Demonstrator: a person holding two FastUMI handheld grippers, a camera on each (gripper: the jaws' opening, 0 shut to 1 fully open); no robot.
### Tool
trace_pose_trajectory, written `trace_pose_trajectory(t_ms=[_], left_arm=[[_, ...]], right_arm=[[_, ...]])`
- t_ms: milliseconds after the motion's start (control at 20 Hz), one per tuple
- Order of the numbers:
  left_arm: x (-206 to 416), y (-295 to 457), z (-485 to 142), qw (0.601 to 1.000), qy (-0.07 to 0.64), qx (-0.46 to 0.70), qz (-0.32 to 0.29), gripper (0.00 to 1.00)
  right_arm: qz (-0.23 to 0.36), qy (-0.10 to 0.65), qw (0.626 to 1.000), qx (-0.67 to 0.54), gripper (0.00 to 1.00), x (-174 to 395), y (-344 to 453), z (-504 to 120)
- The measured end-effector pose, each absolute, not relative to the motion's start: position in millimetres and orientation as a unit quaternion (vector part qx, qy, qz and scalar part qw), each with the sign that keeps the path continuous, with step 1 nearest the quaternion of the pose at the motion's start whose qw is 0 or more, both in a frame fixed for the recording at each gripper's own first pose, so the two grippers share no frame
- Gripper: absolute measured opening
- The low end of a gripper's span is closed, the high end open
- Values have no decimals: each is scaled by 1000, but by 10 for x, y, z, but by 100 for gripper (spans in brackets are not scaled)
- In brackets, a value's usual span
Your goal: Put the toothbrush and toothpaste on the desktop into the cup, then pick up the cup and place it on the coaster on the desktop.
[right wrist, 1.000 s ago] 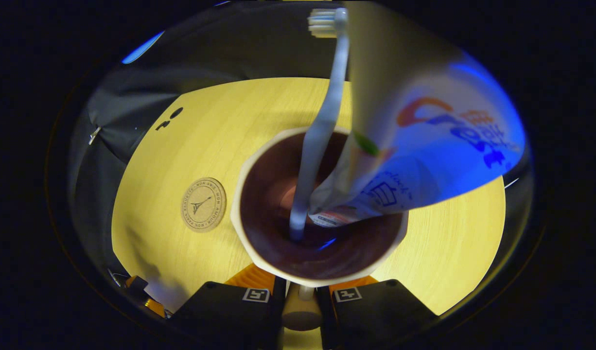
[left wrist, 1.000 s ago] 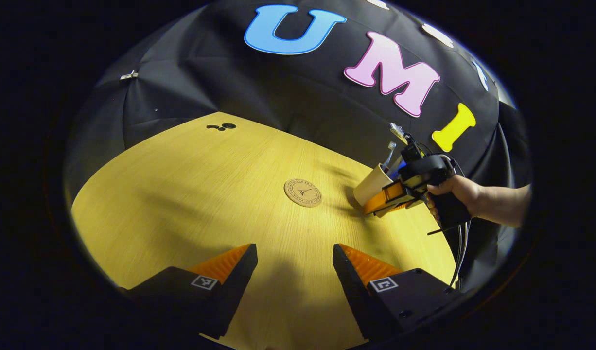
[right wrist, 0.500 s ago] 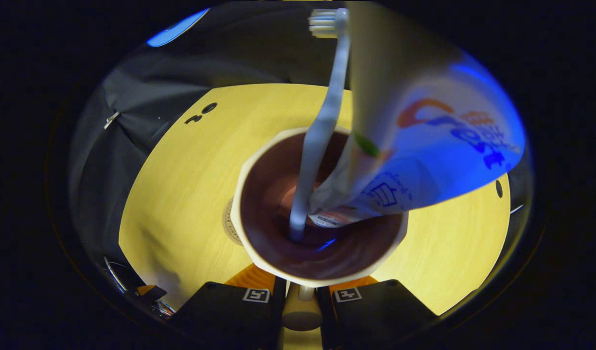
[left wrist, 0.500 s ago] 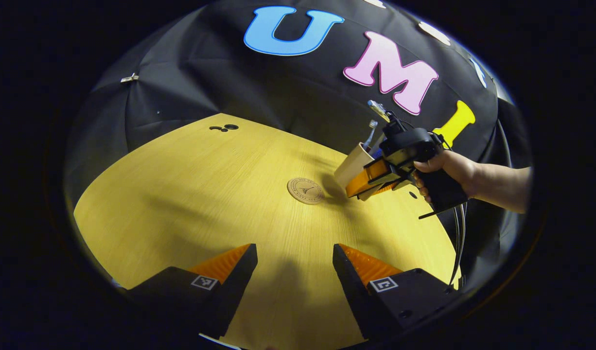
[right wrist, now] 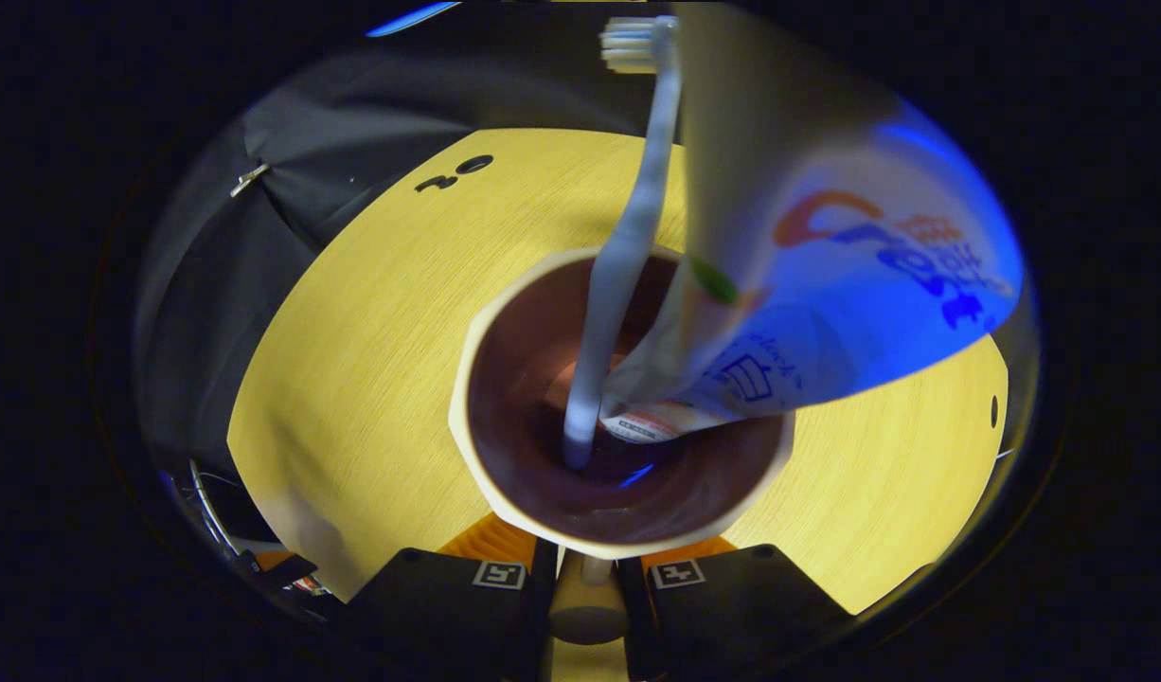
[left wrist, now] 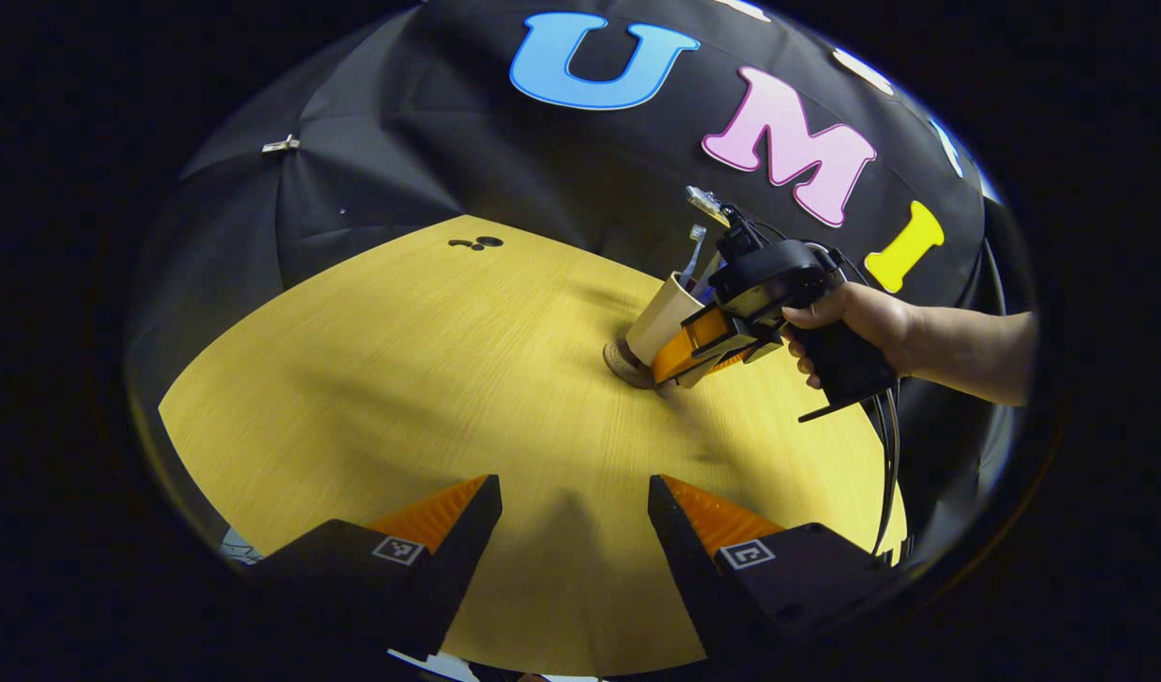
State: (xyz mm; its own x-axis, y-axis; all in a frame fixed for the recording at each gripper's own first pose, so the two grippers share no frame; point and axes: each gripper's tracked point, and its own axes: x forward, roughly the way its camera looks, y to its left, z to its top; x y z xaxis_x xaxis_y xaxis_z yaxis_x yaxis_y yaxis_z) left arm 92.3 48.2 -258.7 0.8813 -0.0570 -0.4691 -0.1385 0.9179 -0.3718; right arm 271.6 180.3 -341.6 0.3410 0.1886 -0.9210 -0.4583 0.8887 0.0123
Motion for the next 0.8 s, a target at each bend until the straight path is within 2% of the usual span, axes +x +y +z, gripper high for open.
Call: trace_pose_trajectory(t_ms=[200, 300, 350, 400, 450, 650, 700, 750, 800], left_arm=[[796, 582, -2617, 944, 249, -212, 36, 97], [729, 610, -2598, 941, 254, -219, 40, 97], [715, 612, -2559, 941, 251, -223, 40, 97], [685, 608, -2524, 941, 249, -227, 39, 97], [670, 599, -2495, 940, 248, -231, 38, 97], [578, 596, -2364, 943, 247, -221, 35, 97], [547, 589, -2314, 945, 245, -216, 32, 97], [535, 584, -2271, 946, 243, -211, 30, 97], [513, 570, -2214, 948, 241, -207, 26, 97]], right_arm=[[206, 547, 799, -137, 30, 2659, 1874, -3491], [204, 547, 798, -150, 33, 2658, 1867, -3505], [204, 547, 797, -157, 27, 2650, 1911, -3557], [202, 547, 796, -163, 27, 2641, 1914, -3560], [200, 546, 797, -167, 34, 2644, 1912, -3561], [200, 533, 803, -176, 38, 2610, 1913, -3420], [202, 530, 805, -173, 46, 2603, 1924, -3368], [202, 524, 811, -165, 42, 2595, 1934, -3292], [199, 516, 818, -159, 43, 2592, 1928, -3193]])
